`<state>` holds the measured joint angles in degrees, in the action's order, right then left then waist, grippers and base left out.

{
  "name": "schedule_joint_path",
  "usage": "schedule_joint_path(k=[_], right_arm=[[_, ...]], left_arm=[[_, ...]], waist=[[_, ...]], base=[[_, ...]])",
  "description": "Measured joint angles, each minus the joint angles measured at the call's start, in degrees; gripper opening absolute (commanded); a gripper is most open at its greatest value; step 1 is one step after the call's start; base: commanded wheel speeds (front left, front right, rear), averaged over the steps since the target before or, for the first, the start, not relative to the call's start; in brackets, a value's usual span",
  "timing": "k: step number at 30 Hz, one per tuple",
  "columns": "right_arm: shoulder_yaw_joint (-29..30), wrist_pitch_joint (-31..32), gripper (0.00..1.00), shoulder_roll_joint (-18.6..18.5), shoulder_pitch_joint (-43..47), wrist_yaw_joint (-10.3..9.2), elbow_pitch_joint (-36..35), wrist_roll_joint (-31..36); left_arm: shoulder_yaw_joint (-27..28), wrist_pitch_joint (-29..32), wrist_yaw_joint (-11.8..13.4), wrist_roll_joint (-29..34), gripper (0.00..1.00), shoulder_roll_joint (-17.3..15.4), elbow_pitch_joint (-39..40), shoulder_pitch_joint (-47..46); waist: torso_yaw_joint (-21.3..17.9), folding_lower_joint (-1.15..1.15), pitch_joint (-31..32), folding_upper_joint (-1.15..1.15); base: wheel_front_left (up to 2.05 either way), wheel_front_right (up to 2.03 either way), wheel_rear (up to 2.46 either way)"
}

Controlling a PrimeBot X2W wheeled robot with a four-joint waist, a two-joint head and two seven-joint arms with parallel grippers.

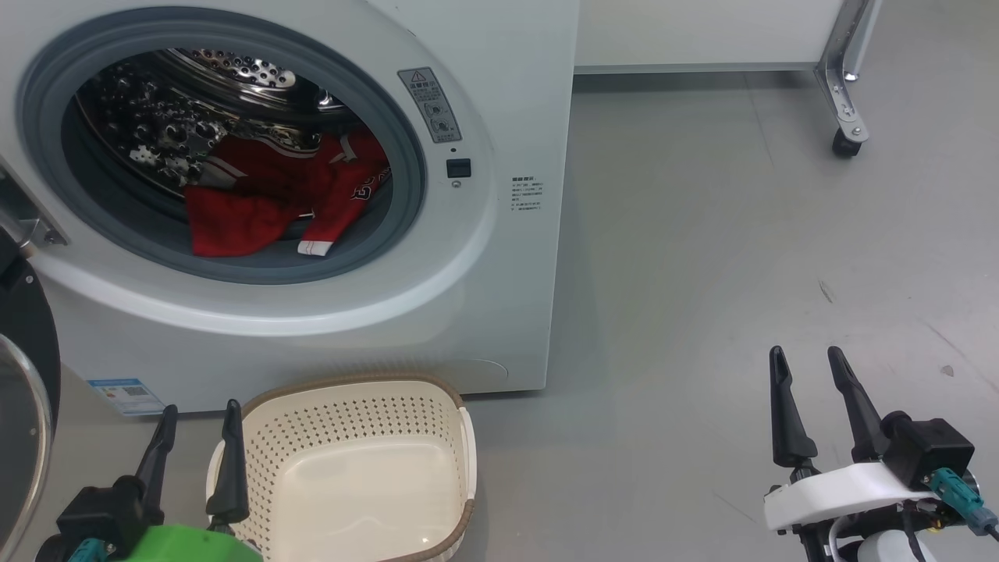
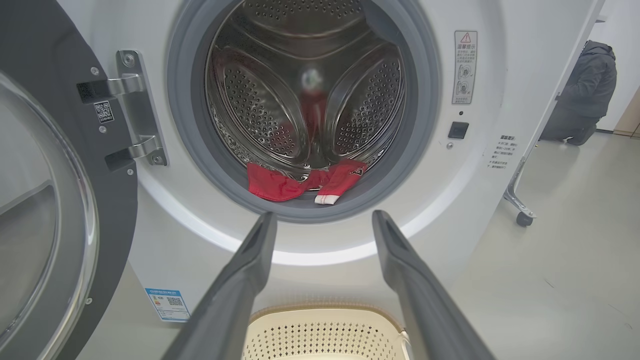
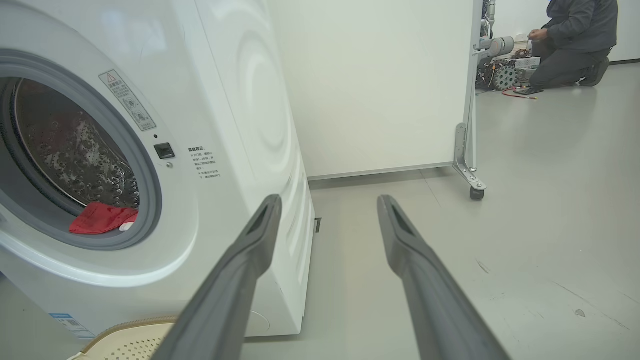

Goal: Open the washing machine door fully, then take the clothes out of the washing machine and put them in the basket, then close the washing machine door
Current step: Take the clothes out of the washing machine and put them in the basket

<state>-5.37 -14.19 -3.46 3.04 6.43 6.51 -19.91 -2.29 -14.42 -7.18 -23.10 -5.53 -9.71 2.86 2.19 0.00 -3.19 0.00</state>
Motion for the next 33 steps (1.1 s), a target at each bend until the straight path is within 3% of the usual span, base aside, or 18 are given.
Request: schedule_joint_path(k=[19,33], right_arm=[[-0.1,0.0,1.0,0.1,0.0,0.07,-0.1,0.9],[-1.7,0.0,1.0,0.2,-0.3,0.07,-2.1,1.0]], left_arm=[[-0.2,0.0,0.0,1.0,1.0,-0.1,-0.3,0.0],[1.1,1.5,1.4,2.1,1.0,-3.4,1.4,-3.1]], waist=[[-0.1,0.0,-0.7,0.0],[-3.7,0.0,-7.2,0.0]], base=[[0.0,0.0,0.0],[0.0,0.0,0.0]])
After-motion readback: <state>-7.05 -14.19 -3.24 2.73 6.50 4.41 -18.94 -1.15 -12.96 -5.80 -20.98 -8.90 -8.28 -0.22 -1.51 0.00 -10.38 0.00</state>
